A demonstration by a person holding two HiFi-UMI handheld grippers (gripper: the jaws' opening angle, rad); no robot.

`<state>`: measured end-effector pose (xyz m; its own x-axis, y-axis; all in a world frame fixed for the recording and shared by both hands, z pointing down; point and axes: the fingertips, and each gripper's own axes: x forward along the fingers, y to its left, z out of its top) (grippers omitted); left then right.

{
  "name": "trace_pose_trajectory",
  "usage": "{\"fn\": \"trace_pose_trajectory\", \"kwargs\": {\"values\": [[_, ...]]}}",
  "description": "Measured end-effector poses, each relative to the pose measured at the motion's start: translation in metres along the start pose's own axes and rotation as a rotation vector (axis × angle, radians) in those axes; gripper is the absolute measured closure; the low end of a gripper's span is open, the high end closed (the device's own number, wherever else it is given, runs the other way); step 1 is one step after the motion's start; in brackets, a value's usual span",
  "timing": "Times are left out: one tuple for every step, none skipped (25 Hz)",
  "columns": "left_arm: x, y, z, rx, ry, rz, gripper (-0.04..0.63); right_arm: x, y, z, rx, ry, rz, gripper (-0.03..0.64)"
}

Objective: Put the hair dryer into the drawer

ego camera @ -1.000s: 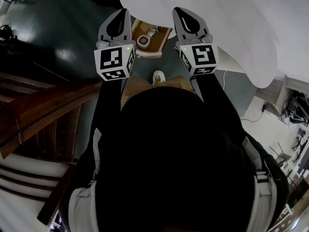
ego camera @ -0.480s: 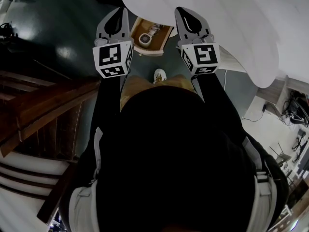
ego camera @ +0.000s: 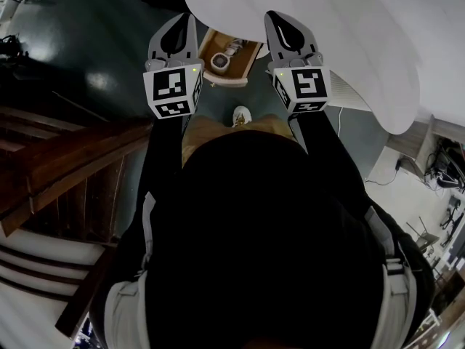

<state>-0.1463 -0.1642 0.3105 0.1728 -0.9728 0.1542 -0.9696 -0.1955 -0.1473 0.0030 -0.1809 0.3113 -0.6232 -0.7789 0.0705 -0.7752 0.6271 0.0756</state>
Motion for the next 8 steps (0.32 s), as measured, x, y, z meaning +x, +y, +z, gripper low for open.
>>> {"fn": "trace_pose_trajectory", "kwargs": {"values": [[0.0005,-0.0007,0.0004,0.002,0.000,-0.001,0.580,-0.0001,-0.0006,0.0004,-0.001,-0.001,-0.001,0.589],[0.0009,-0.0011,0.0008,0.003,0.000,-0.002,0.580,-0.0002,-0.0009,0.0006,-0.002,-0.003,-0.001,0.589],[0.0012,-0.0013,0.0011,0.004,-0.001,-0.002,0.580,-0.0003,-0.0010,0.0007,-0.003,-0.003,-0.001,0.589],[0.0015,-0.0015,0.0014,0.004,-0.002,-0.003,0.580,-0.0002,-0.0011,0.0007,-0.004,-0.004,-0.001,0.589],[0.0020,-0.0017,0.0016,0.004,-0.002,-0.003,0.580,0.0000,-0.0013,0.0005,-0.005,-0.004,0.000,0.589],[0.0025,-0.0020,0.0016,0.003,-0.002,-0.003,0.580,0.0002,-0.0015,0.0003,-0.005,-0.004,0.001,0.589],[0.0029,-0.0024,0.0017,0.003,-0.001,-0.003,0.580,0.0004,-0.0019,0.0001,-0.005,-0.003,0.001,0.589],[0.0034,-0.0028,0.0017,0.003,-0.001,-0.003,0.580,0.0007,-0.0022,-0.0002,-0.006,-0.003,0.002,0.589]]}}
